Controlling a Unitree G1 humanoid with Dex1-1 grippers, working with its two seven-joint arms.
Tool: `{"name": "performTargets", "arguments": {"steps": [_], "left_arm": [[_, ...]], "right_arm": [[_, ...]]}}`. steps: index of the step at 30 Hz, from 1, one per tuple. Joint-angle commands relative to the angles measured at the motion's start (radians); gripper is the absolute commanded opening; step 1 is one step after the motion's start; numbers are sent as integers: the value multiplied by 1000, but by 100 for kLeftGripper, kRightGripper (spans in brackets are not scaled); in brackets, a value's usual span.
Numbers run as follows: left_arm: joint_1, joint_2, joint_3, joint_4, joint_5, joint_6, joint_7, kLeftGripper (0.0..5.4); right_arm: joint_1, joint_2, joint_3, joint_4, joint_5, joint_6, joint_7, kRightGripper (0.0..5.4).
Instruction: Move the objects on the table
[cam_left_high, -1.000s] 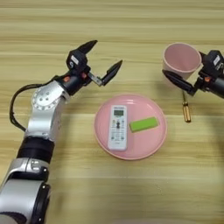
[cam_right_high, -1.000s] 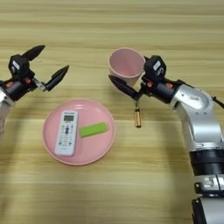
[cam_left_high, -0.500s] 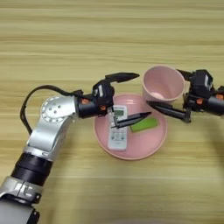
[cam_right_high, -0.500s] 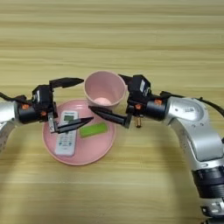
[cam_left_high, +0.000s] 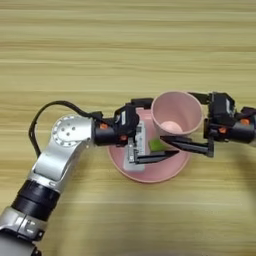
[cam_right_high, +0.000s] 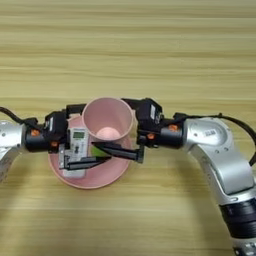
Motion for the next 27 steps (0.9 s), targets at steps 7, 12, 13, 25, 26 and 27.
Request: {"name": "performTargets", "arguments": {"steps": [7,12,13,25,26,27], "left_arm": [[7,4,-15,-24,-14,11,-11,458],[6,4,-13,-23,-13,10,-10,420],[6,4,-13,-23,-13,9,-10,415],[1,3,-11,-18,-3,3,-3,406],[0,2,-12,-16,-2,1,-2,406],[0,2,-12,-13,0,-1,-2,406]], "right_arm": [[0,-8,14,-13,10,11,-2,443],[-3,-10,16,-11,12,12,-4,443],[-3,-10,17,-11,12,13,-4,443],[-9,-5,20,-5,13,11,-5,435],[-9,-6,20,-4,13,10,-4,435],[-9,-6,20,-4,12,9,-4,435]]}}
